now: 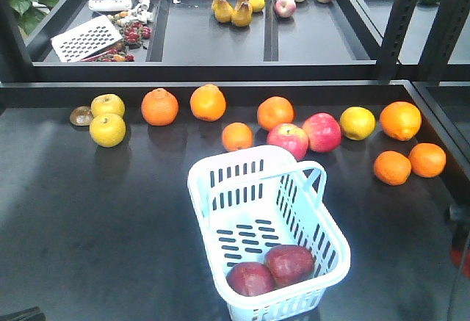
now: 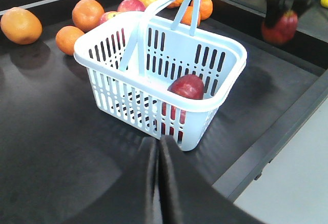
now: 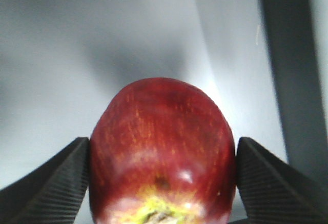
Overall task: Pick three apples into basket with both arms
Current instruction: 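Reach the right gripper to the last red apple and grasp it, then drop the third apple into the basket with the right gripper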
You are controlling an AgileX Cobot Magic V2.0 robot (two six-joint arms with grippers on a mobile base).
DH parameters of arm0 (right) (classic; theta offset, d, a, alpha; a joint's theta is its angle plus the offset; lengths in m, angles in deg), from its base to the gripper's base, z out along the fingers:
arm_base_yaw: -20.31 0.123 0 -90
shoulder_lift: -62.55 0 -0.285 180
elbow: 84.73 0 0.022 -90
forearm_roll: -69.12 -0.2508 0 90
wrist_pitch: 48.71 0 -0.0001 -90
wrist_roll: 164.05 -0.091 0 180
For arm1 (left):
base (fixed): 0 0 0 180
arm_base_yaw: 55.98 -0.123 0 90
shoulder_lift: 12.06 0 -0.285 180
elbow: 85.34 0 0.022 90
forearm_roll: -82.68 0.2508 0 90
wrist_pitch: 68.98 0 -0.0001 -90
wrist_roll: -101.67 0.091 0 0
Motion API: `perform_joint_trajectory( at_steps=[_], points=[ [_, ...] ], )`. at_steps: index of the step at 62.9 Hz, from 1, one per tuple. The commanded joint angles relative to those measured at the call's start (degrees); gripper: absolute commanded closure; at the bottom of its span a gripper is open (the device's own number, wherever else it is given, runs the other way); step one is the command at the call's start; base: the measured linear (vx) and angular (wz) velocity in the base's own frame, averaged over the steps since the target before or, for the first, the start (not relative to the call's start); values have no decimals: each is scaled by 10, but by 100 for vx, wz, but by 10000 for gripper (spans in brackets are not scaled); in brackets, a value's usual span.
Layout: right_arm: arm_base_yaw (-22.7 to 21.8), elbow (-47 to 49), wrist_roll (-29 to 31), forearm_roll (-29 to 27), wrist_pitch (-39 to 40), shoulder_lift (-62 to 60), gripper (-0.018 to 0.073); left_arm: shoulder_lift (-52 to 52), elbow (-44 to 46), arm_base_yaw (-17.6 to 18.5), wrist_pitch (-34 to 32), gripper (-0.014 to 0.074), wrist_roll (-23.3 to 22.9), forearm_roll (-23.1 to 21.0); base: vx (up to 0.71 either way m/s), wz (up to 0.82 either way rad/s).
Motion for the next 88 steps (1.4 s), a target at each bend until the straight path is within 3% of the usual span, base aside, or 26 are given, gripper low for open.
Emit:
perform_joint_trajectory(
  at_steps=[1,13,24,27,36,50,59,68,77,82,88],
  points=[
    [-2,11,65,-69,-16,-83,568,4,16,1,-39,603,-3,-6,0,0],
    [-2,11,168,-207,-79,-185,568,4,16,1,-39,603,-3,-6,0,0],
    [1,-25,298,-384,-130,-245,564,4,16,1,-39,603,-3,-6,0,0],
    [14,-41,328,-425,-138,-257,564,4,16,1,-39,603,-3,-6,0,0],
    [107,-95,396,-528,-118,-271,564,4,16,1,-40,603,-3,-6,0,0],
    [295,-120,412,-582,60,-238,537,4,16,1,-40,603,-3,-6,0,0],
    [375,-120,449,-598,142,-182,417,4,16,1,-40,603,-3,-6,0,0],
    [392,-99,492,-642,148,-126,173,4,16,1,-40,603,-4,-6,0,0],
    [392,-75,502,-647,127,-95,-52,4,16,1,-39,603,-4,-6,0,0],
    [392,-71,504,-649,127,-94,-106,4,16,1,-39,603,-4,-6,0,0],
    [392,-71,505,-651,127,-97,-109,4,16,1,-39,603,-4,-6,0,0]
  ],
)
